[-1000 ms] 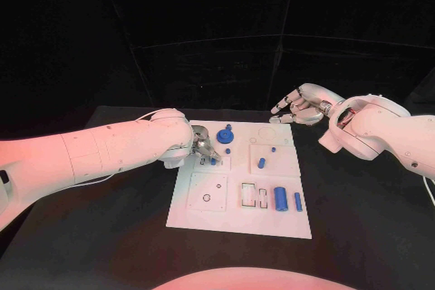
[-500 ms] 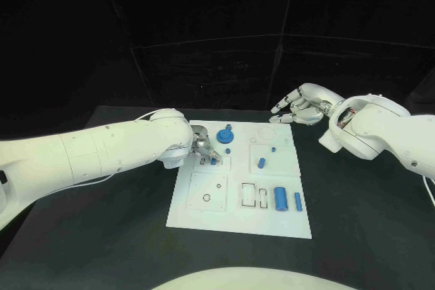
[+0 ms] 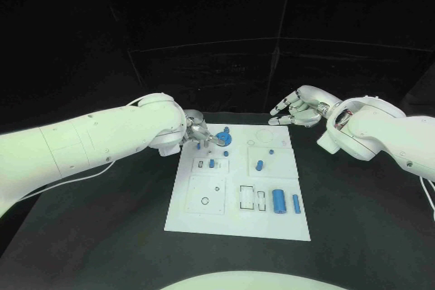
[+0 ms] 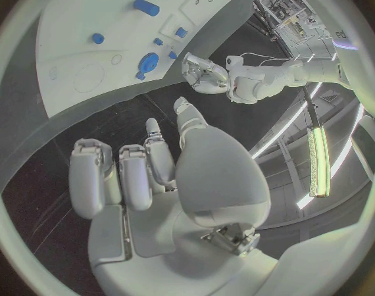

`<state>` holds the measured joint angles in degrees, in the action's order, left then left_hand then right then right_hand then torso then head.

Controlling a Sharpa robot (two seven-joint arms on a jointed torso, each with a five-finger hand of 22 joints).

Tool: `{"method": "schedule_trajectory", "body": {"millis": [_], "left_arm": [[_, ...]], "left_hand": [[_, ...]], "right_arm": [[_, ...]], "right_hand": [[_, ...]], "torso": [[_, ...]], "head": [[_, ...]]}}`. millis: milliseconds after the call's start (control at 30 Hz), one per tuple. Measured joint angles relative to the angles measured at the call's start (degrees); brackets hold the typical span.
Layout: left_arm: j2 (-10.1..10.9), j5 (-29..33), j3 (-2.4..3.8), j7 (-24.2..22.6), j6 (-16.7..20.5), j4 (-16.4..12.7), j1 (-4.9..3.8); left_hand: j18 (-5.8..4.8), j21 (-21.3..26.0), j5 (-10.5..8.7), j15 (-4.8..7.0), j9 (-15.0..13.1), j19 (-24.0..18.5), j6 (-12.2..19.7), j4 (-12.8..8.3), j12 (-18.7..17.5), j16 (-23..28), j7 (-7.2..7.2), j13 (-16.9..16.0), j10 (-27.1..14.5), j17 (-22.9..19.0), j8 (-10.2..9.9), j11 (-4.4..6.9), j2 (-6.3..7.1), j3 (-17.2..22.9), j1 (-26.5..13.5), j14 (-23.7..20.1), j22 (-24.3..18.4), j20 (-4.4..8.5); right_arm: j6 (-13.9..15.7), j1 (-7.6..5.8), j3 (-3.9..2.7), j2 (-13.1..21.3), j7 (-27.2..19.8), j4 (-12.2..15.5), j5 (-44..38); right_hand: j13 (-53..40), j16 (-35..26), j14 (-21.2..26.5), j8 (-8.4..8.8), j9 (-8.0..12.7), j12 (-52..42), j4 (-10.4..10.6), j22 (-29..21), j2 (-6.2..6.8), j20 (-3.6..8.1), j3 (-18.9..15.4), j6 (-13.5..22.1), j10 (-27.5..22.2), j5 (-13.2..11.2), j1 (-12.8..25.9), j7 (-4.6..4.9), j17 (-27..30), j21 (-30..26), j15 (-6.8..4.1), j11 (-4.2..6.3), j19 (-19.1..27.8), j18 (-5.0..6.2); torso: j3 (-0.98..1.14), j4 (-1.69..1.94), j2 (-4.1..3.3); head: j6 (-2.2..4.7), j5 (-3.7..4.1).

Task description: Assemble the parts on the task board

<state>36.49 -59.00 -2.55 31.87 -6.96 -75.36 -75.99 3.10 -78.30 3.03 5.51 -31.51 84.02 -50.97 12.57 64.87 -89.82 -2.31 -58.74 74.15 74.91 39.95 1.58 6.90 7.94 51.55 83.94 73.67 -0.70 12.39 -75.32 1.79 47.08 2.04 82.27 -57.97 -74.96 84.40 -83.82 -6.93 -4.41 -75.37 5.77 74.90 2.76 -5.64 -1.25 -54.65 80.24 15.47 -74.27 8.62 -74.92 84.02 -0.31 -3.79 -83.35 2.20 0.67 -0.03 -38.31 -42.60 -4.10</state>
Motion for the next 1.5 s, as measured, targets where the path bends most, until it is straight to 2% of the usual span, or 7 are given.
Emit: {"method": "schedule_trajectory", "body": {"millis": [267,333,433,567,767,1167,1500], "left_arm": [[-1.7,0.1,1.21,-0.3,-3.7,7.7,-3.05],[-2.7,0.1,1.15,-0.3,-4.9,9.8,-3.2],[-4.2,0.1,0.16,-0.3,-6.7,12.4,-3.31],[-5.9,0.1,-1.11,-0.3,-8.8,15.6,-3.16],[-7.8,-0.3,-2.1,-0.7,-10.8,19.6,-2.11],[-9.8,-1.0,-2.4,-1.7,-12.2,23.1,-0.58],[-10.2,-1.2,-2.41,-2.5,-12.3,23.7,-0.36]], "left_hand": [[0.0,1.0,0.0,-1.04,2.1,-0.7,2.2,0.5,-0.7,0.0,-1.37,1.1,-0.9,0.0,-3.2,-0.87,-2.83,-2.2,3.8,0.0,-1.2,-0.72],[-0.01,1.0,0.0,-1.04,2.3,-0.5,2.2,0.6,-0.7,0.0,-1.37,1.0,-0.9,0.0,-3.3,-0.87,-3.01,-2.6,4.0,0.0,-0.9,-0.93],[0.0,1.0,0.0,-1.04,2.6,-0.5,2.2,0.8,-0.5,0.0,-1.37,0.8,-0.9,0.0,-3.6,-0.87,-3.49,-3.1,4.5,0.0,-0.6,-0.93],[0.0,1.0,0.01,-1.04,3.0,-0.3,2.2,0.7,-0.3,0.0,-1.37,0.7,-0.9,0.0,-3.6,-0.87,-3.66,-3.5,5.1,0.0,-0.4,-1.13],[0.0,1.0,0.01,-1.04,3.2,-0.3,1.8,0.8,-0.1,0.0,-1.48,0.6,-0.9,0.0,-3.8,-0.87,-4.42,-3.9,5.8,0.0,-0.3,-1.13],[0.0,0.8,0.01,-1.03,3.4,-0.3,1.5,0.8,0.1,0.0,-1.54,0.4,-0.7,0.0,-3.8,-1.08,-4.71,-4.2,6.1,0.0,0.0,-1.13],[0.01,0.5,0.01,-1.03,3.8,-0.1,0.9,0.6,0.4,0.0,-1.37,0.2,-0.7,0.0,-4.0,-1.07,-5.61,-4.7,7.5,0.0,0.4,-1.33]], "right_arm": [[0.0,0.0,0.0,-0.5,0.0,-0.8,0.0],[0.0,0.01,0.01,-0.7,0.0,-0.9,0.0],[0.0,0.01,0.01,-0.9,0.0,-1.0,0.0],[-0.1,0.01,0.01,-1.2,0.0,-1.1,0.0],[-0.1,0.01,0.01,-1.3,0.0,-1.1,0.0],[0.0,0.02,0.01,-1.4,-0.2,-0.9,-0.1],[0.0,0.02,0.01,-1.5,-0.2,-0.9,-0.1]], "right_hand": [[0.0,0.0,0.0,0.0,0.0,0.0,0.0,0.0,0.0,0.0,0.0,0.0,0.0,0.0,0.0,0.0,0.0,0.0,0.0,0.0,0.0,0.0],[0.0,0.0,0.0,0.0,0.0,0.0,0.0,0.0,0.0,0.0,0.0,0.0,0.0,0.0,0.0,0.0,0.0,0.0,0.0,0.0,0.0,0.0],[0.0,0.0,0.0,0.0,0.0,0.0,0.0,0.0,-0.06,0.0,0.0,0.0,0.0,0.0,0.1,0.0,0.0,0.0,0.0,0.0,0.0,0.0],[0.0,0.0,0.0,0.0,0.0,0.0,0.0,0.0,-0.23,0.0,0.0,0.0,0.0,0.0,0.2,0.0,0.0,0.0,0.0,0.0,0.0,0.0],[0.0,0.0,0.0,0.0,0.0,0.0,0.0,0.0,-0.23,0.0,0.0,0.0,0.0,0.0,0.2,0.0,0.0,0.0,0.0,0.0,0.0,0.0],[0.0,0.0,0.0,0.0,0.0,0.0,0.0,0.0,-0.23,0.0,0.0,0.0,0.0,0.2,0.2,0.0,0.0,0.0,0.0,0.0,0.0,0.0],[0.0,0.0,0.0,0.0,0.0,0.0,0.0,0.0,-0.22,0.0,0.0,0.0,0.0,0.2,0.2,0.0,0.0,0.0,0.0,0.0,0.0,0.0]], "torso": [[0.04,0.01,-0.04],[0.04,0.01,-0.07],[0.01,-0.07,-0.1],[-0.07,-0.17,-0.24],[-0.1,-0.26,-0.34],[-0.1,-0.3,-0.35],[-0.08,-0.21,-0.32]], "head": [[0.36,-0.2],[0.38,-0.29],[0.4,-0.41],[0.44,-0.63],[0.46,-0.82],[0.36,-0.77],[0.21,-0.8]]}}
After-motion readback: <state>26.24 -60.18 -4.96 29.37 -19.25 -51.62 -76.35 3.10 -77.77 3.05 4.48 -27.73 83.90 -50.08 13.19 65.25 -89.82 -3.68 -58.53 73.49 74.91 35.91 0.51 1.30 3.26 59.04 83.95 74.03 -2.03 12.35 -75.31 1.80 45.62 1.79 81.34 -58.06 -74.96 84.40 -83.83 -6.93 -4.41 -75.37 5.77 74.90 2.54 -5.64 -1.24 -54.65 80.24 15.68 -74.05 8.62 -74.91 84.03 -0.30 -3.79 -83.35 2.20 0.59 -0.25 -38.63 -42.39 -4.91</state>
